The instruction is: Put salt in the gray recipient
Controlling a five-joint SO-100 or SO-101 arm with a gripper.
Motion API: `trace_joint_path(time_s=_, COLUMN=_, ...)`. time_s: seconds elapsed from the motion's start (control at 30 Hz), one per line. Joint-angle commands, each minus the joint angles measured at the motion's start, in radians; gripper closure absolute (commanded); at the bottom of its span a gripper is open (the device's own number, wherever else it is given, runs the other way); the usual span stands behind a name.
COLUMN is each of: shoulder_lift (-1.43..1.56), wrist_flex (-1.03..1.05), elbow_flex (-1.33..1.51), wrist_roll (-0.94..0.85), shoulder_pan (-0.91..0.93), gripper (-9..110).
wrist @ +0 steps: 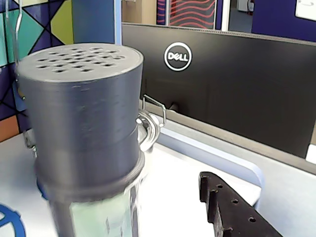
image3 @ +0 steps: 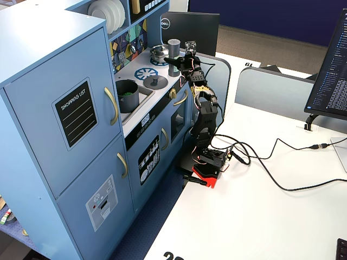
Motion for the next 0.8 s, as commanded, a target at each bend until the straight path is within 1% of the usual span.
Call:
trace_joint_path(time_s=0.0, shoulder_lift=-0.098, wrist_flex=-0.028, elbow_flex=-0.176, wrist_roll=0.035, shoulder_pan=-0.031, gripper=37)
trace_joint_path(time_s=0.23, shoulder_lift=-0.241, wrist_flex=-0.008, elbow_flex=-0.328, wrist_roll=0.048, shoulder_pan=-0.066, gripper=40)
trace_joint_path(time_s=0.33, shoulder_lift=-0.272, wrist_flex=-0.009, elbow_flex=-0.367, wrist_roll=0.055, shoulder_pan=-0.083, gripper=44)
trace_joint_path(time_s=0.37, shoulder_lift=-0.275, wrist_flex=-0.012, elbow_flex=-0.371, wrist_roll=0.052, shoulder_pan=-0.087, gripper=48)
trace_joint_path(time_s=0.4, shoulder_lift=-0.276, wrist_flex=-0.026, elbow_flex=-0.371, wrist_roll=0.049, shoulder_pan=-0.095, gripper=56)
trace_joint_path(time_s=0.5, shoulder_lift=-0.273, wrist_flex=-0.058, elbow_flex=-0.371, wrist_roll=0.038, shoulder_pan=-0.117, gripper=93)
trace_joint_path(time_s=0.53, shoulder_lift=-0.267, wrist_flex=-0.064, elbow_flex=-0.373, wrist_roll=0.035, shoulder_pan=-0.123, gripper=101)
trace_joint_path(time_s=0.67, shoulder_lift=-0.198, wrist_flex=-0.072, elbow_flex=-0.360, wrist_roll=0.150, shoulder_pan=-0.127, gripper=101)
trace_joint_path(time_s=0.77, shoulder_lift=-0.133, wrist_flex=-0.041, elbow_flex=-0.360, wrist_roll=0.207, shoulder_pan=-0.132, gripper=101)
